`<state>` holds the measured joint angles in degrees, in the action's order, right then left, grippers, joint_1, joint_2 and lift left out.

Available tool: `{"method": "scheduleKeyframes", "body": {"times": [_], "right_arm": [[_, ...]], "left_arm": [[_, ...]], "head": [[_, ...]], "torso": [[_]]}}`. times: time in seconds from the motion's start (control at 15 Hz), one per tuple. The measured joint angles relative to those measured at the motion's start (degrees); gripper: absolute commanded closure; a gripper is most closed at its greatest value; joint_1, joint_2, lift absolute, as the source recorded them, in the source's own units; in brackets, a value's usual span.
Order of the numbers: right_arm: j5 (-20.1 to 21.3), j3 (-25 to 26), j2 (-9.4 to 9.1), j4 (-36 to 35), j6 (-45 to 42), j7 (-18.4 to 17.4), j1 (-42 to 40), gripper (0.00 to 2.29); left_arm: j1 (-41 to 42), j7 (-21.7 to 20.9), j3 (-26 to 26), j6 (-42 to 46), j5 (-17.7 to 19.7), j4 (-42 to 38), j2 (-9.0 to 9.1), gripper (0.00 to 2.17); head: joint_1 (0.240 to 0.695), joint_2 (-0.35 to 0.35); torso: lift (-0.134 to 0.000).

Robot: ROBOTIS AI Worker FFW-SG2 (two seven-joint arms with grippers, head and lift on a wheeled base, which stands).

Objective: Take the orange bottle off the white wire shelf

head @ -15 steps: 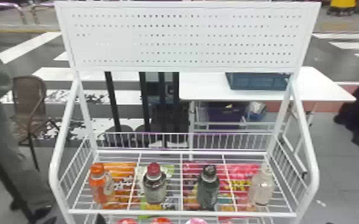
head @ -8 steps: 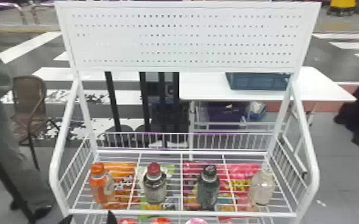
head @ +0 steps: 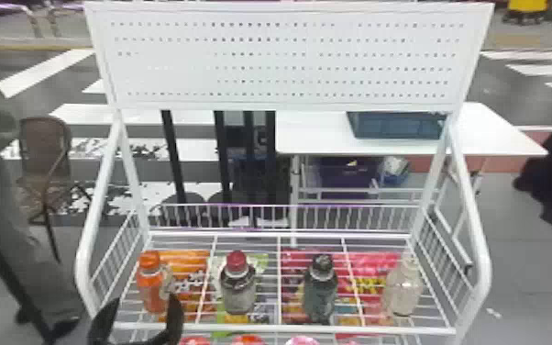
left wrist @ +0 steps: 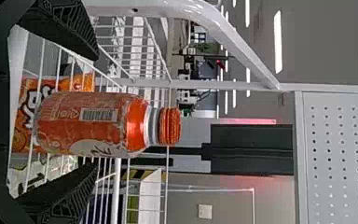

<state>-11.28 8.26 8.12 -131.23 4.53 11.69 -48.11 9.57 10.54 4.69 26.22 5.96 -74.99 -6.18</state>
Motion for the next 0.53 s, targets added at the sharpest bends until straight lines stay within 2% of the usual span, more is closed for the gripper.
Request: {"method": "scheduleKeyframes", "body": {"times": [0.53], "right_arm": [[0.19,0.07,-0.13,0.01,0.00,0.00,0.00,0.15]], "left_arm": [[-4.57,-1.65,-0.59,-1.71,-0.43,2.24,0.25,0.08]], "head": [[0.499,0.000]], "torso": [[0.000]]}}
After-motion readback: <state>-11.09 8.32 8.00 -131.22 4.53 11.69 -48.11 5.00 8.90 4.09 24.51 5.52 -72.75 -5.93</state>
